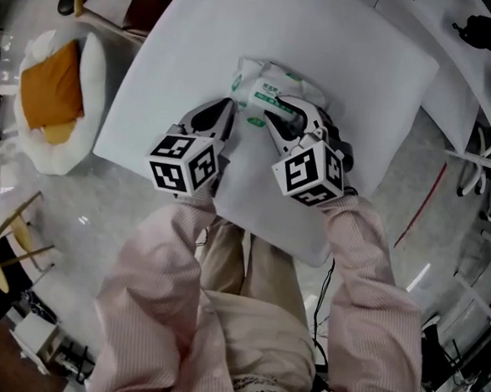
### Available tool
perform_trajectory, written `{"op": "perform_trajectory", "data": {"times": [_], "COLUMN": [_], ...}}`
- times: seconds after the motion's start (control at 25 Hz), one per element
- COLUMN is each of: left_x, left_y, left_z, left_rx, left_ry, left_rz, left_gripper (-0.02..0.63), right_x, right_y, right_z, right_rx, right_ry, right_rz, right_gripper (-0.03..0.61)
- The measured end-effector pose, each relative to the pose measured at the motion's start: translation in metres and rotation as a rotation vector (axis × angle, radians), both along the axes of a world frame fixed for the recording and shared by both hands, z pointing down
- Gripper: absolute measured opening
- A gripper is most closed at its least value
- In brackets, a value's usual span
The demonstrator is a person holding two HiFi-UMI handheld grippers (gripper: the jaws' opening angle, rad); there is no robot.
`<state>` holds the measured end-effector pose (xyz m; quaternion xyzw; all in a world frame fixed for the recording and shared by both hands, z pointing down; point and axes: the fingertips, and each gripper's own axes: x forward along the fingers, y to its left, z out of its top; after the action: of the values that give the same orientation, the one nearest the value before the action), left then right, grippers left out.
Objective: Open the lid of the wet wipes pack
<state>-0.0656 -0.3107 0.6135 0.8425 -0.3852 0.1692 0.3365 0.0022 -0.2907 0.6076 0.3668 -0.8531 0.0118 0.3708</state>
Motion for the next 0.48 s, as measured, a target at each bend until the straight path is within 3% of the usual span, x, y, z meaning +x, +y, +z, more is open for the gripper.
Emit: {"op": "perform_trajectory", "data": {"times": [0.28, 0.48], "left_x": [0.005, 0.006], "left_y": [0.000, 0.000], "left_z": [0.012, 0.016], "left_rx": [-0.048, -0.050], "left_ry": [-0.014, -0.036], "left_rz": [0.052, 0.085], "left_gripper": [-0.003, -0.003], "right_x": [-0.004, -0.003], "right_y": [-0.002, -0.003], "right_z": [0.004, 0.005], "right_rx": [-0.048, -0.137], "right_ry": [0.041, -0.026], "right_rz": [-0.027, -0.013], "right_gripper": [0.110, 0.104]}}
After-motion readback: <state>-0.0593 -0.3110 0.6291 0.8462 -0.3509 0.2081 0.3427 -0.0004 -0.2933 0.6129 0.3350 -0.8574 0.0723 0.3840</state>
